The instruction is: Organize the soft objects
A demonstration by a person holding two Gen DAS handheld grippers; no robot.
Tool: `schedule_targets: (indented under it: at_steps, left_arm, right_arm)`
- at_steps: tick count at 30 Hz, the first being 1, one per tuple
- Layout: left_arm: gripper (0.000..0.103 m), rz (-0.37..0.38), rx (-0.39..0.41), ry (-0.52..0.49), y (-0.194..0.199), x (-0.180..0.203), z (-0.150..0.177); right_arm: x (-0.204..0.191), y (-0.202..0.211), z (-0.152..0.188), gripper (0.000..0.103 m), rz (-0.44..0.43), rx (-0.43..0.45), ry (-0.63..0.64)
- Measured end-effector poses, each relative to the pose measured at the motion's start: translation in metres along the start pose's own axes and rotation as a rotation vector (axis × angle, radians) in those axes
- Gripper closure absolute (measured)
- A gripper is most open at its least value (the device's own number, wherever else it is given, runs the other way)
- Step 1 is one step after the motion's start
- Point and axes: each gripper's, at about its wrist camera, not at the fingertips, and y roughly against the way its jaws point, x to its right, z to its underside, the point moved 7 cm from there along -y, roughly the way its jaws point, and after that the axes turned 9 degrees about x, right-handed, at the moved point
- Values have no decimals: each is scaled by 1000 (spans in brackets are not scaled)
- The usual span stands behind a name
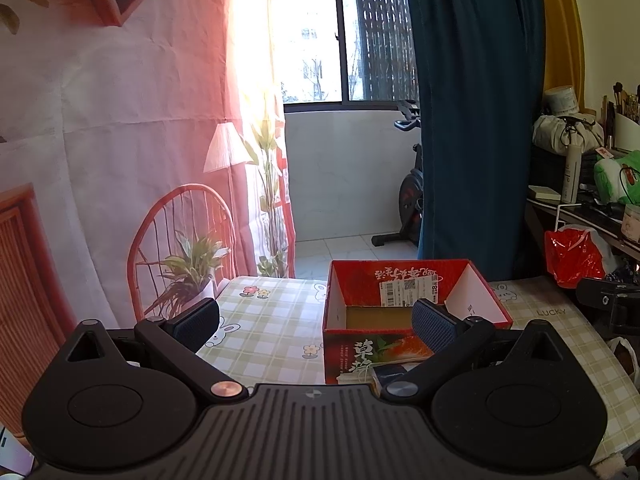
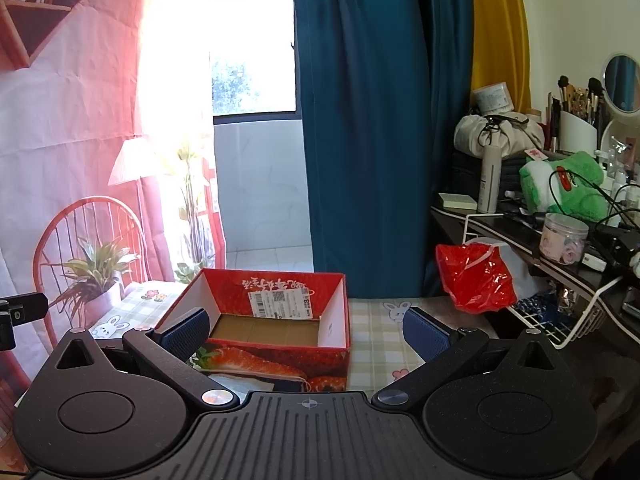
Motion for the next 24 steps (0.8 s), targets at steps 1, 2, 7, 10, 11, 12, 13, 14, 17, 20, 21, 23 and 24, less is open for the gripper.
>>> schedule_targets:
  at_steps: [1, 2, 7, 10, 11, 12, 13, 14, 17, 20, 21, 23, 24]
  left_arm:
    - [0, 1, 0, -1, 0, 0, 0]
    - [0, 0, 0, -2, 1, 1, 0]
    - [0, 0, 0, -1, 1, 1, 0]
    - [0, 0, 0, -2, 1, 2, 1]
    - [0, 0, 0, -2, 1, 2, 1]
    - [0, -1, -1, -3, 1, 2, 1]
    - [0, 0, -1, -2, 1, 2, 1]
    - [0, -1, -1, -2, 1, 2, 1]
    - [0, 0, -4, -3, 2, 2, 1]
    - [0, 0, -4, -2, 2, 2, 1]
    - [0, 0, -4, -3, 2, 2, 1]
    - [0, 1, -4, -3, 2, 2, 1]
    - [0, 1, -5, -3, 2, 2, 1]
  right_arm:
    - [0, -1, 0, 0, 0, -2, -2]
    - [0, -1, 0, 0, 0, -2, -3]
    - [0, 0, 2, 0, 5, 3, -4]
    - [0, 1, 2, 0, 5, 4, -3]
    - [0, 1, 2, 0, 6, 4, -3]
    - [0, 1, 2, 0, 5, 4, -5]
    - [0, 1, 2, 0, 5, 4, -5]
    - [0, 1, 2, 0, 5, 4, -5]
    - [0, 1, 2, 0, 5, 4, -5]
    - [0, 1, 2, 0, 5, 4, -4]
    - [0, 1, 2, 0, 6, 4, -4]
    - [0, 1, 2, 0, 5, 4, -4]
    - [0, 1, 2, 0, 5, 4, -4]
